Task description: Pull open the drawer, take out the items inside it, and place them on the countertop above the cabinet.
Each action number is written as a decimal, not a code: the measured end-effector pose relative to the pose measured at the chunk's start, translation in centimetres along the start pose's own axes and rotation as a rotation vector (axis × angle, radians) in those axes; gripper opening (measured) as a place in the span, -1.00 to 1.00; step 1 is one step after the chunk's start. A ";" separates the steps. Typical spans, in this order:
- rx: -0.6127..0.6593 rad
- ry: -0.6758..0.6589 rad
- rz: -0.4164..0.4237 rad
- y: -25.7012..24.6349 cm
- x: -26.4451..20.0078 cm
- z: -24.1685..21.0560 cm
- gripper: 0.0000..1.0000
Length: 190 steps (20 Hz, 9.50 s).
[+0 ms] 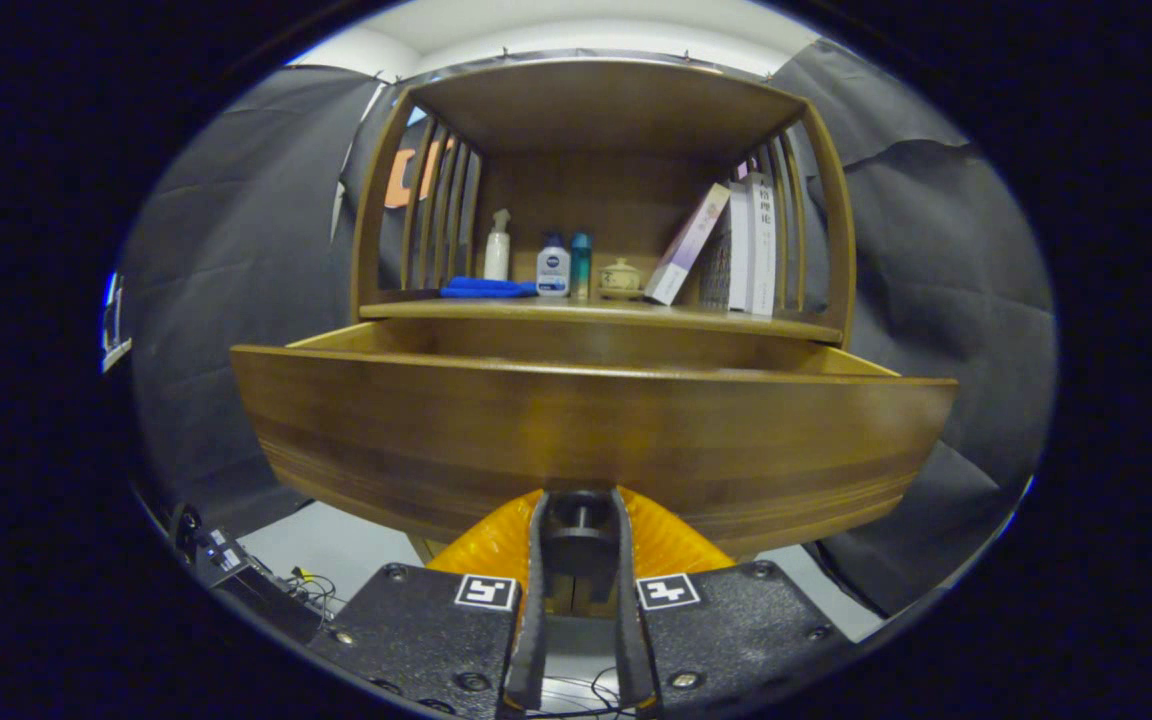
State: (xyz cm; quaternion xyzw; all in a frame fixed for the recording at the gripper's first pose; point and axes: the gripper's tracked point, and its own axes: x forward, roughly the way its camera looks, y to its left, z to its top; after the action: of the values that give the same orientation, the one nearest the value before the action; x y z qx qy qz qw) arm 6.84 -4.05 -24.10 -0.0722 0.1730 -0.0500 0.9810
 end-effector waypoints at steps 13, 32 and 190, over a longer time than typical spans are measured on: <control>-0.042 0.116 0.036 0.1 -4.2 -1.4 -0.17; 0.102 0.487 0.285 3.0 0.2 10.5 0.54; 0.025 0.027 -0.096 -0.1 16.3 5.2 0.93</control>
State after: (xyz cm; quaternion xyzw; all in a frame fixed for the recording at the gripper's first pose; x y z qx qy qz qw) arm 23.85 -5.47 -24.69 -0.0673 0.1820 -0.1001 0.9759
